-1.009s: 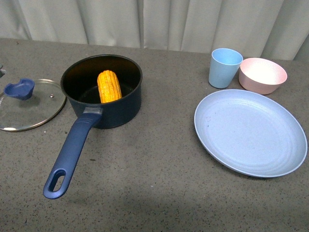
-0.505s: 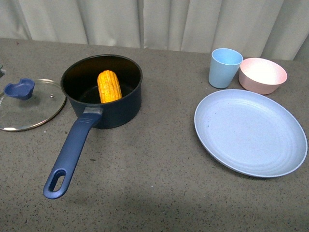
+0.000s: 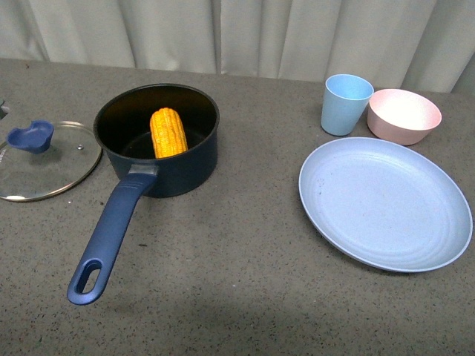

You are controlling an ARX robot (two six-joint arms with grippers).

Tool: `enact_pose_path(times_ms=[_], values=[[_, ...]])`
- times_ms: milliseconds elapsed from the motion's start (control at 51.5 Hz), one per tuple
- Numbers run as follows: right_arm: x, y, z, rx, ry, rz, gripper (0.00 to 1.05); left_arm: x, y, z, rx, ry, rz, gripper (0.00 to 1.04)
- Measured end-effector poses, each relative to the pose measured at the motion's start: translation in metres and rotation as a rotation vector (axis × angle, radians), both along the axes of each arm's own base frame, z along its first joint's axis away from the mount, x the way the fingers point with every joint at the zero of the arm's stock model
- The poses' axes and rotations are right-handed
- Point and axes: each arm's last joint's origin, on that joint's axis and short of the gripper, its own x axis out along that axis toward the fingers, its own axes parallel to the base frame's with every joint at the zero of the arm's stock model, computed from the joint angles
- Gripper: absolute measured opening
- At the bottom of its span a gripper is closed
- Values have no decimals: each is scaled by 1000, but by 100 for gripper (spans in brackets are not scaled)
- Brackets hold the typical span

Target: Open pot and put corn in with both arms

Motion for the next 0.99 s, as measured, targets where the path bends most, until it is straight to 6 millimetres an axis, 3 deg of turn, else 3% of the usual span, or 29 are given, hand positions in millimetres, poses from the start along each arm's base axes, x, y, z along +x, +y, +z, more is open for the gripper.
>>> enact_pose_path(times_ms=[78, 252, 388, 990], values=[[0, 0, 0, 0, -1, 0, 31, 0, 0, 0, 0, 0, 0, 98], [0, 0, 0, 0, -1, 0, 72, 0, 0, 0, 0, 0, 0, 98], [0, 0, 0, 1, -1, 0, 97, 0, 0, 0, 0, 0, 0, 98], [0, 0, 0, 0, -1, 0, 95, 0, 0, 0, 0, 0, 0, 98]])
